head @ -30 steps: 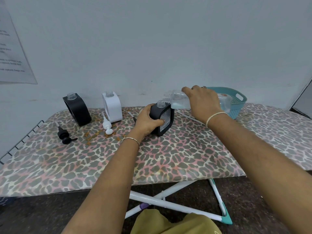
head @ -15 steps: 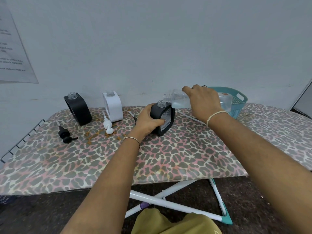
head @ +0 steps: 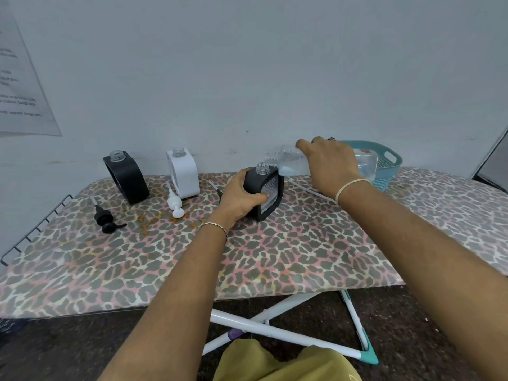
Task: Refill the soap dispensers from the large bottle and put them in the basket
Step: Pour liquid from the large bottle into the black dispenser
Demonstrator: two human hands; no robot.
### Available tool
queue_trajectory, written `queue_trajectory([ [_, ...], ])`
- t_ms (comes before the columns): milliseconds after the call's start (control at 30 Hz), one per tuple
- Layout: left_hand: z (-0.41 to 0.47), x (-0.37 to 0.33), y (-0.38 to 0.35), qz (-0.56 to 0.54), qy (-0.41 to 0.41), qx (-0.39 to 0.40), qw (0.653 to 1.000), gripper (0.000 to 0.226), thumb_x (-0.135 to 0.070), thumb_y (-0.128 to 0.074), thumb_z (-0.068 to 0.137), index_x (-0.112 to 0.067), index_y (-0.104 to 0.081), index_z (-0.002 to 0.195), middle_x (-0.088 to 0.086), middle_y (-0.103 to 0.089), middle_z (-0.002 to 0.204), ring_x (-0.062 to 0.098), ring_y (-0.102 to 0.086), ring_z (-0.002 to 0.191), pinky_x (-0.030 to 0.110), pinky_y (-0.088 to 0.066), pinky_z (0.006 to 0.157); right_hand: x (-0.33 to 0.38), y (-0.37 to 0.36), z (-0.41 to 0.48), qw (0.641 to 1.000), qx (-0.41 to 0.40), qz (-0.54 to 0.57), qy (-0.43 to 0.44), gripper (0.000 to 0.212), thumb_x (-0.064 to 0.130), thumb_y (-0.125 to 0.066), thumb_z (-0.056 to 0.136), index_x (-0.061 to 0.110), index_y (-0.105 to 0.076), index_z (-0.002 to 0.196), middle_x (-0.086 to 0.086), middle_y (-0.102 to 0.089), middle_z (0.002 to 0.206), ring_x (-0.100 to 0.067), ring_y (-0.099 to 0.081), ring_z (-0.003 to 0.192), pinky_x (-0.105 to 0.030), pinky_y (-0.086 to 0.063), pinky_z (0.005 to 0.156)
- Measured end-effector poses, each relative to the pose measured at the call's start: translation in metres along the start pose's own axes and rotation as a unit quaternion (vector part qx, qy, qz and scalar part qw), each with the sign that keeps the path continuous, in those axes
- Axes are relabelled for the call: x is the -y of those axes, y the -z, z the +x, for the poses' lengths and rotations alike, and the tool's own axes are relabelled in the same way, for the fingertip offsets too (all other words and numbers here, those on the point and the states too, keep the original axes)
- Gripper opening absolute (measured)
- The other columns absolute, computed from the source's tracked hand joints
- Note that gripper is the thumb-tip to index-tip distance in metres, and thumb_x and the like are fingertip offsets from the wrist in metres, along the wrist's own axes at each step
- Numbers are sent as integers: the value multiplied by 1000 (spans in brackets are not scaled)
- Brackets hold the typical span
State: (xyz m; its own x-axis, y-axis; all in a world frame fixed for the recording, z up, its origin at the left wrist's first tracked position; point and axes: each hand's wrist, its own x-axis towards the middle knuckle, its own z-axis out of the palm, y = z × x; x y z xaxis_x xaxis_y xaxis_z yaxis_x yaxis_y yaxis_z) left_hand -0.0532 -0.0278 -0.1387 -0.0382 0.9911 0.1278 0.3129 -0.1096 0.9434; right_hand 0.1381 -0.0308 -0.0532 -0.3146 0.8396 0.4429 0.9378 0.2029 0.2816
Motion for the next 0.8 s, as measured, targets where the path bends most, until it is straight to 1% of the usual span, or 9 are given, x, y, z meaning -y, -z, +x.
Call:
queue_trajectory([
  [300, 1, -1, 0, 4, 1, -2, 1000, 65, -5, -77, 71, -20, -51, 128, -2, -64, 119, 16, -62, 108, 35, -50, 97, 0, 0, 0, 1000, 3, -1, 0, 53, -4, -57, 79, 18, -45, 126, -8, -57, 98, -27, -60, 83, -32, -36, 61],
  [500, 3, 1, -1, 4, 2, -4, 1000, 64, -7, -78, 70, -21, -52, 127, -2, -64, 119, 16, -62, 108, 36, -51, 98, 0, 0, 0, 1000, 8, 1, -2, 52, -3, -58, 80, 18, -45, 126, -8, -57, 100, -28, -60, 86, -32, -38, 63],
  [600, 4, 0, -1, -12, 6, -4, 1000, 63, -9, -81, 70, -20, -53, 125, -4, -64, 115, 15, -62, 106, 30, -51, 94, 0, 0, 0, 1000, 9, 1, -1, 52, -2, -58, 80, 18, -44, 126, -9, -58, 101, -28, -60, 87, -32, -38, 64],
  [667, 5, 0, -1, -27, 9, -4, 1000, 61, -15, -83, 71, -19, -54, 124, -6, -64, 113, 13, -63, 104, 28, -51, 92, 0, 1, 0, 1000, 9, -1, -1, 52, -2, -58, 80, 18, -44, 126, -8, -58, 101, -28, -60, 87, -32, -38, 64],
  [733, 6, 0, 0, -32, 13, -5, 999, 59, -25, -84, 72, -19, -56, 124, -6, -66, 115, 11, -63, 104, 29, -51, 93, 1, 1, -1, 1000, 8, -2, -2, 52, -3, -57, 80, 18, -44, 126, -8, -57, 101, -28, -60, 87, -32, -36, 63],
  [800, 7, 1, 0, -32, 20, -6, 999, 60, -31, -82, 73, -20, -56, 126, -6, -66, 117, 11, -63, 104, 31, -51, 94, 1, 2, -1, 1000, 9, -2, -2, 52, -3, -56, 80, 18, -45, 126, -8, -57, 101, -28, -59, 86, -32, -36, 63],
])
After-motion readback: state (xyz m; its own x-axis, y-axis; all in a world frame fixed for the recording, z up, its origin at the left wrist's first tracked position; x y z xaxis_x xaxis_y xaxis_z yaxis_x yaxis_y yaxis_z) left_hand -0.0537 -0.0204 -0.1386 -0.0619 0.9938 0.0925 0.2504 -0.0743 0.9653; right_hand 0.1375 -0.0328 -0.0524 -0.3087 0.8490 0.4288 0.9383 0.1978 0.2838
